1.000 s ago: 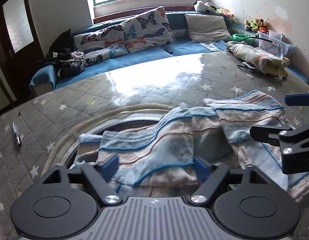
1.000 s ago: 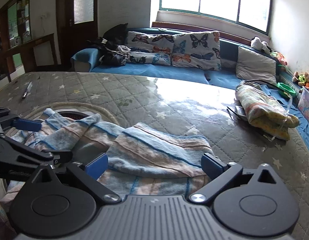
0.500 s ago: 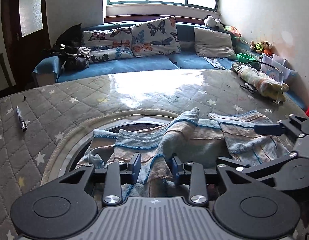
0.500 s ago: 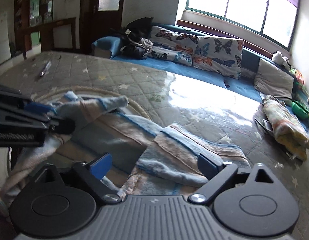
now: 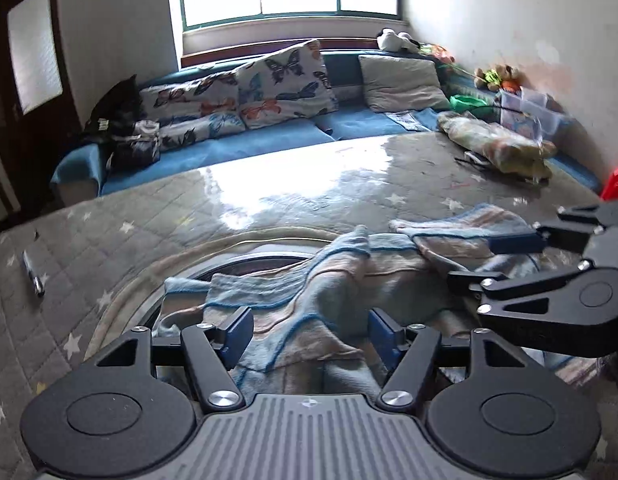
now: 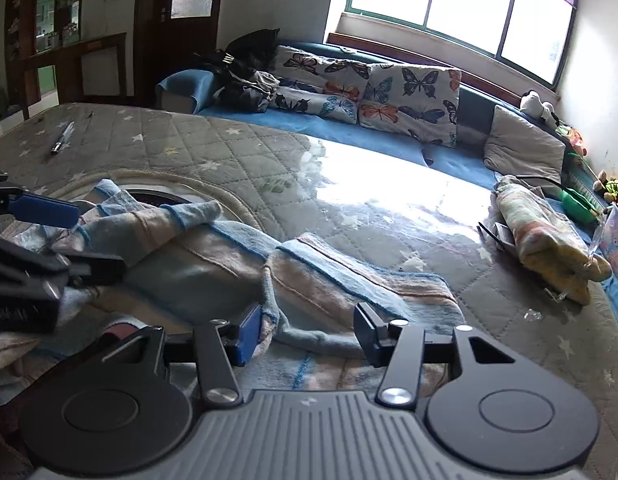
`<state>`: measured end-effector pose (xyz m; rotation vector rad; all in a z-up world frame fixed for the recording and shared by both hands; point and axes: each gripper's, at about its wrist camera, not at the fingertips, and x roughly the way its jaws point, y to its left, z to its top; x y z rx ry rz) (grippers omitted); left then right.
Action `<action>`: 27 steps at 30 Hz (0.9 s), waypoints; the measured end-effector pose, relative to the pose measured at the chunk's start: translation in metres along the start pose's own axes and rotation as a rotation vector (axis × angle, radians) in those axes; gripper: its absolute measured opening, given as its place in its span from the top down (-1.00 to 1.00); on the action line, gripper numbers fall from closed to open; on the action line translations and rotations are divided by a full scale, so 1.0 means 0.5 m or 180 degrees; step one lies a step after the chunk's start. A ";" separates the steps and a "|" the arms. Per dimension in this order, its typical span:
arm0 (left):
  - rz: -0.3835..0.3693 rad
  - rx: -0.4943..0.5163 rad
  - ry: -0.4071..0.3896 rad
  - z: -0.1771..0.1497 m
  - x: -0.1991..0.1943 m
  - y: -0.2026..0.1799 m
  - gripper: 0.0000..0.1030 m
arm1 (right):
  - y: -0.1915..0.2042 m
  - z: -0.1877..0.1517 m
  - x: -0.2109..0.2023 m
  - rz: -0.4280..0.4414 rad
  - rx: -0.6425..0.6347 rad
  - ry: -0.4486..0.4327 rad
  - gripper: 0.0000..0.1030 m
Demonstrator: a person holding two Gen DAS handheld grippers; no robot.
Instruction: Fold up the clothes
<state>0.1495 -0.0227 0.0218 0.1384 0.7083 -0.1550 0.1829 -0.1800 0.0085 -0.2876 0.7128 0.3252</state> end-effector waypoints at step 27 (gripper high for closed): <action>0.0179 -0.0566 -0.0313 -0.015 -0.152 0.132 0.82 | -0.109 -0.026 -0.197 -0.0053 0.0438 -0.0669 0.90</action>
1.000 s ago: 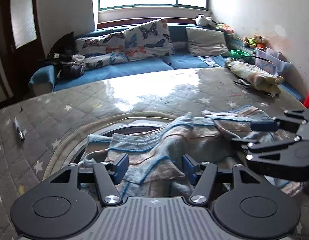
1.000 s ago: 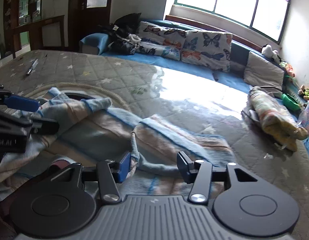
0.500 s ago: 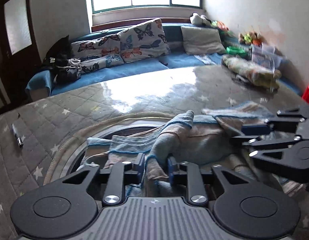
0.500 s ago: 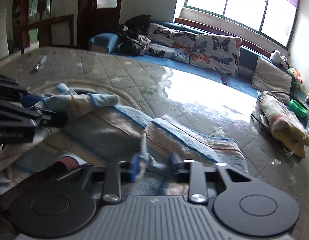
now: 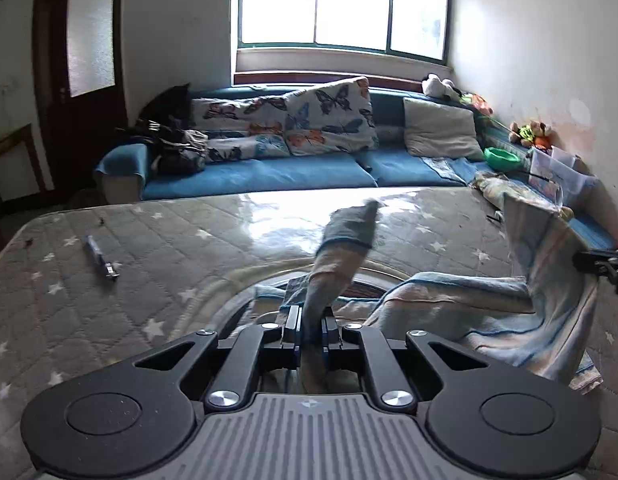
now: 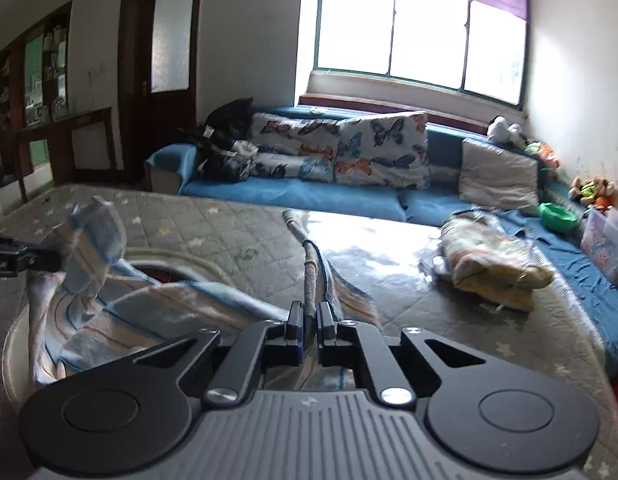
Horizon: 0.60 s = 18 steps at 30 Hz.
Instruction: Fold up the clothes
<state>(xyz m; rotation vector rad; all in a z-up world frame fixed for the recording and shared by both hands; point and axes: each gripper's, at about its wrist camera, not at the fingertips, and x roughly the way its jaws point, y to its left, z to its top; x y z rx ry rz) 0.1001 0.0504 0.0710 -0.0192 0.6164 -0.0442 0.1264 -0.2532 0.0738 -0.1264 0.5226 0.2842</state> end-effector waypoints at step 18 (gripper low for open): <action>-0.0130 0.0043 -0.0087 -0.022 -0.101 0.022 0.71 | -0.042 0.012 -0.146 -0.0076 0.0117 -0.0467 0.90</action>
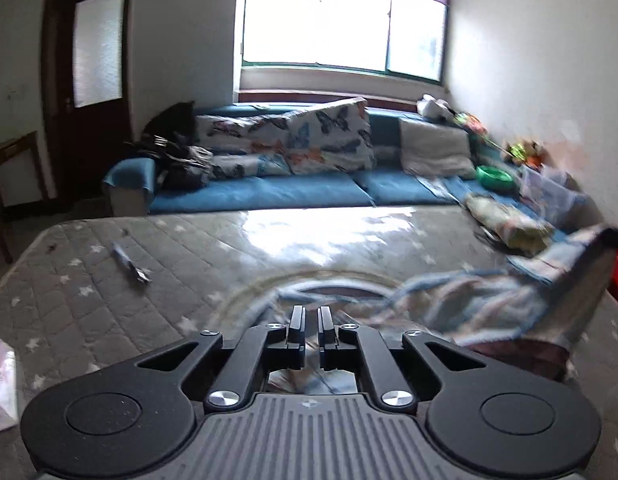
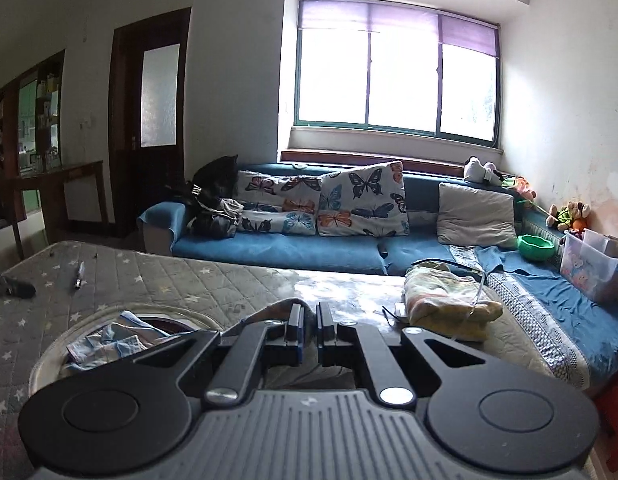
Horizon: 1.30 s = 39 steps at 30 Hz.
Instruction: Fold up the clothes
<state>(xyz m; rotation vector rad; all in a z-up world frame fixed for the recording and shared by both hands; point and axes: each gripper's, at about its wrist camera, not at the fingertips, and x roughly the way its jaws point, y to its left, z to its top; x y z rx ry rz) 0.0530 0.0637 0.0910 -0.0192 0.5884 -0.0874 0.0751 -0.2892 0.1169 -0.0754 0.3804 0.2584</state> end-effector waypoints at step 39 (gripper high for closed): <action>0.0180 -0.0078 -0.0072 0.234 0.171 0.052 0.90 | 0.000 0.180 0.222 -0.0019 -0.0199 -0.0025 0.91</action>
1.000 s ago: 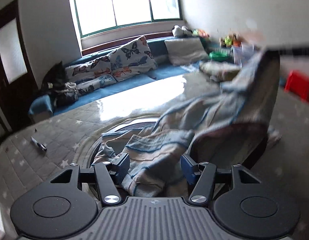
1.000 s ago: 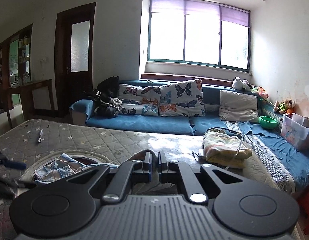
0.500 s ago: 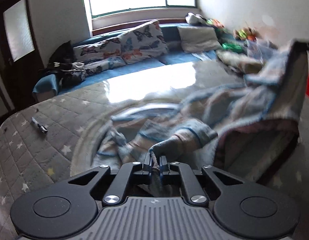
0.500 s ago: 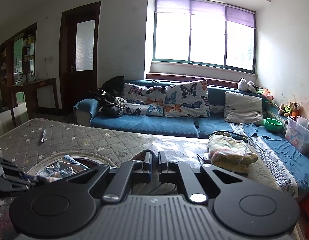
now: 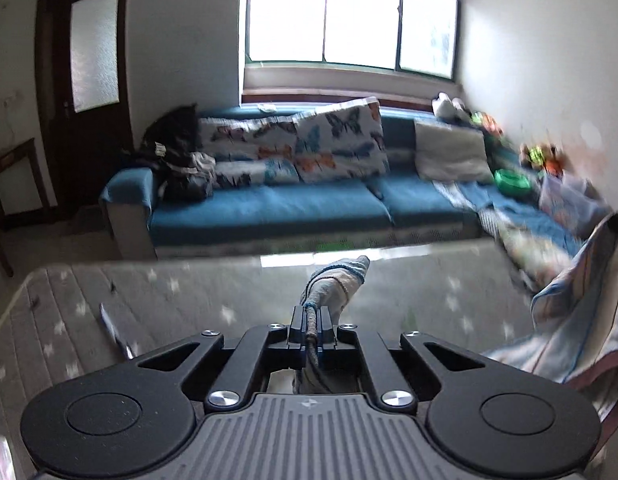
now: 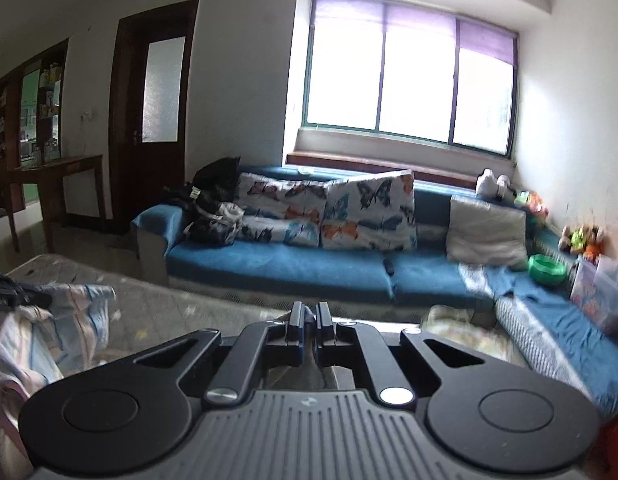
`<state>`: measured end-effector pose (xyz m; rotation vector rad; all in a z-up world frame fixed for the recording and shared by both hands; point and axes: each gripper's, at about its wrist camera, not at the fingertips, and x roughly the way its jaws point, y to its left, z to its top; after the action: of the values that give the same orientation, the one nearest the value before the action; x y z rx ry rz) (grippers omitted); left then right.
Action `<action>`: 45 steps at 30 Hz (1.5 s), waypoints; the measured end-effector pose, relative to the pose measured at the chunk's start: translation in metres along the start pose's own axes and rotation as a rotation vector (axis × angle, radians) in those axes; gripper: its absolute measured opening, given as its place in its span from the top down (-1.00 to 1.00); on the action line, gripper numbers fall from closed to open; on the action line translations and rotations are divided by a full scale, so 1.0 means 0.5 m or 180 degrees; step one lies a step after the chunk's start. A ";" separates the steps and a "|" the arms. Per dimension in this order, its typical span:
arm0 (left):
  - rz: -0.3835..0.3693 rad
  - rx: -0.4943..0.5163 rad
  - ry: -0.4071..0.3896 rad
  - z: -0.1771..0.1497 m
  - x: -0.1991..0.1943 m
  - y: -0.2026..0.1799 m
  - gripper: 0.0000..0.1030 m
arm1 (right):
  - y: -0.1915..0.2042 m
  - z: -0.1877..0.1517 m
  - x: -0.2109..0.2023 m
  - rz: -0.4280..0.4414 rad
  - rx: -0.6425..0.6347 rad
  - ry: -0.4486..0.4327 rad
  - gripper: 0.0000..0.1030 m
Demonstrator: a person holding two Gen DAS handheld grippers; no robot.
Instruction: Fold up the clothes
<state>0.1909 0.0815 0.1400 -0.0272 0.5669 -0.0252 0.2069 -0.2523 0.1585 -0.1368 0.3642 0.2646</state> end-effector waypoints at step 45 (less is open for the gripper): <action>0.0123 -0.0014 -0.0293 0.102 -0.089 0.042 0.91 | 0.278 -0.271 0.180 0.0538 -0.1539 0.0821 0.88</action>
<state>0.1810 0.1048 0.2062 -0.0217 0.4755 0.0147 0.2039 -0.1228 -0.0120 -0.6214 0.5645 0.5022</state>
